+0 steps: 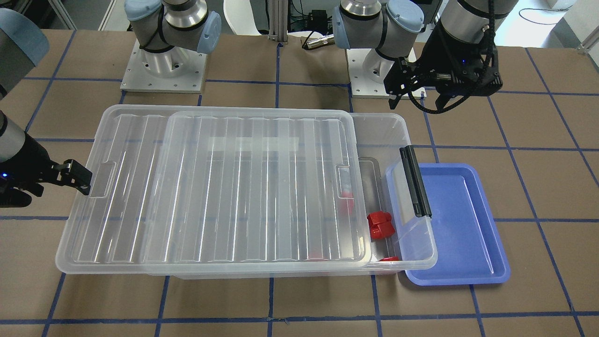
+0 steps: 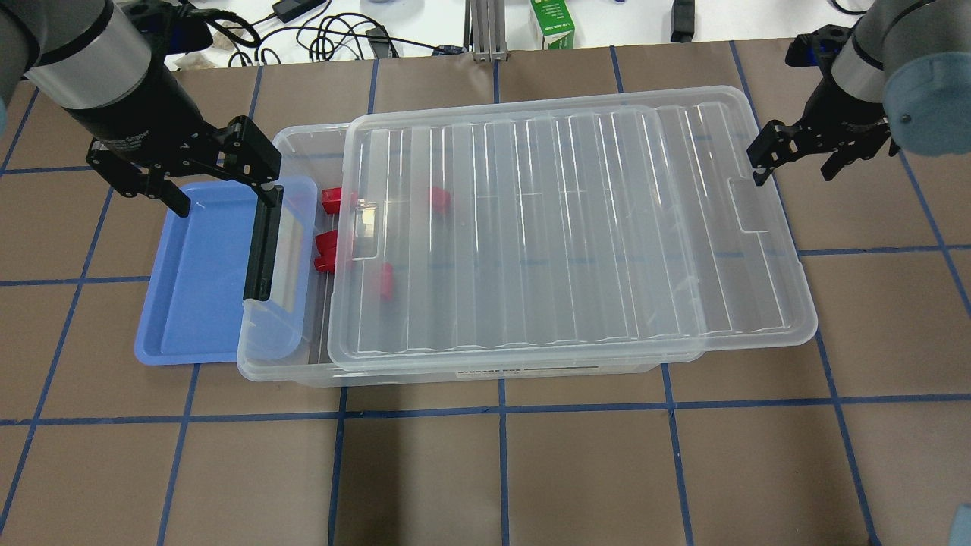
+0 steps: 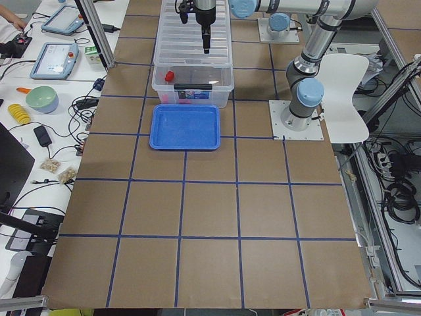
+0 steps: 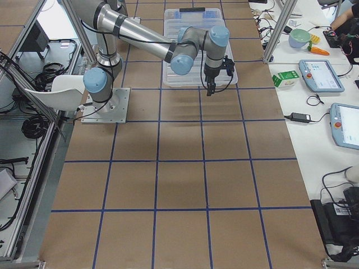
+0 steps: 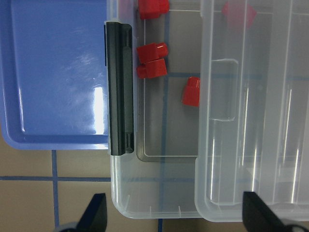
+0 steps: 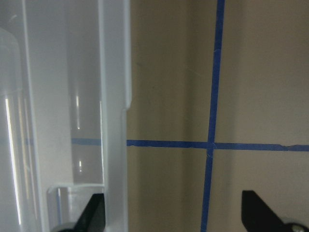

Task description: Place red block in blue tray from box

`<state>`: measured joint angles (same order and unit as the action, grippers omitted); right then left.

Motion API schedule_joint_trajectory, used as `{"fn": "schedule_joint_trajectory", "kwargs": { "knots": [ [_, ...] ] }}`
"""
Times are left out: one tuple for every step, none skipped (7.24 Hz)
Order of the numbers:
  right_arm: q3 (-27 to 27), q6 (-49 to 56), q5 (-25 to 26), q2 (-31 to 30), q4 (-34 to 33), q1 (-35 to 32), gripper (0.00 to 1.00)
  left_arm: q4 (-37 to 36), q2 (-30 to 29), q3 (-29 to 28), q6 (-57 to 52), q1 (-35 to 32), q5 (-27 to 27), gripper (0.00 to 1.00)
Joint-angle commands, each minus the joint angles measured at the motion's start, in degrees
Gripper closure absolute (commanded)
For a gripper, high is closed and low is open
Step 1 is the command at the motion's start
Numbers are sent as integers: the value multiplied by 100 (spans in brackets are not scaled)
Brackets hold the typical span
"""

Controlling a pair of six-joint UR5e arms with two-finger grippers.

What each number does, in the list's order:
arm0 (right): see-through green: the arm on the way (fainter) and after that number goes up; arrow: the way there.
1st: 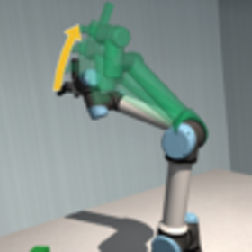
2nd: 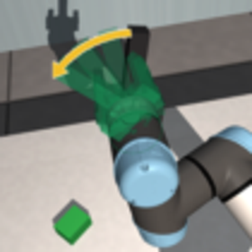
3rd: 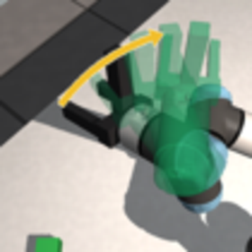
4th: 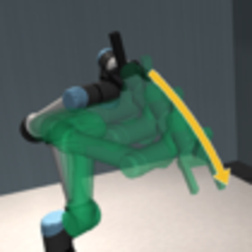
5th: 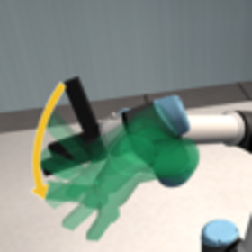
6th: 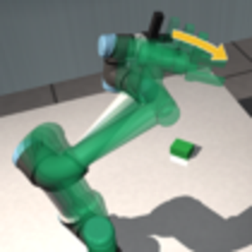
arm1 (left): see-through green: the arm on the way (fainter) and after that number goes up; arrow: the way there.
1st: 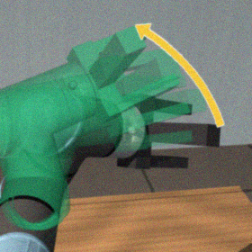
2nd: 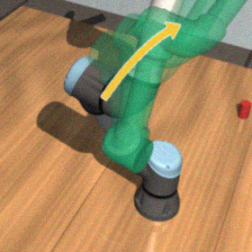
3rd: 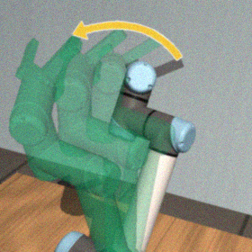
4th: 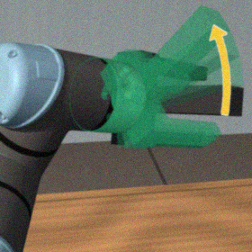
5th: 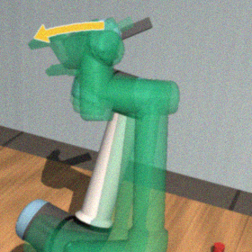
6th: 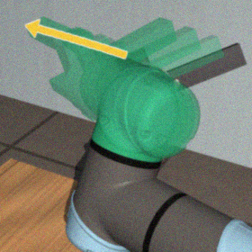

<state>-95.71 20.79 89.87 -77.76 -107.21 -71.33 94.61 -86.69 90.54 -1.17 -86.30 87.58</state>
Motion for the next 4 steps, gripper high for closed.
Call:
{"fn": "schedule_joint_trajectory", "kwargs": {
  "knots": [
    [17,206,161,-2,-28,260,0,-39,-94,-10,72,-19,-4,0],
    [17,302,163,-2,-54,391,0,-56,-138,42,47,-27,-12,0],
    [26,390,154,-2,-55,531,0,-265,-182,182,29,-36,-21,0],
    [17,573,154,-2,-55,637,0,-528,-252,418,98,-54,-21,7]
  ]
}}
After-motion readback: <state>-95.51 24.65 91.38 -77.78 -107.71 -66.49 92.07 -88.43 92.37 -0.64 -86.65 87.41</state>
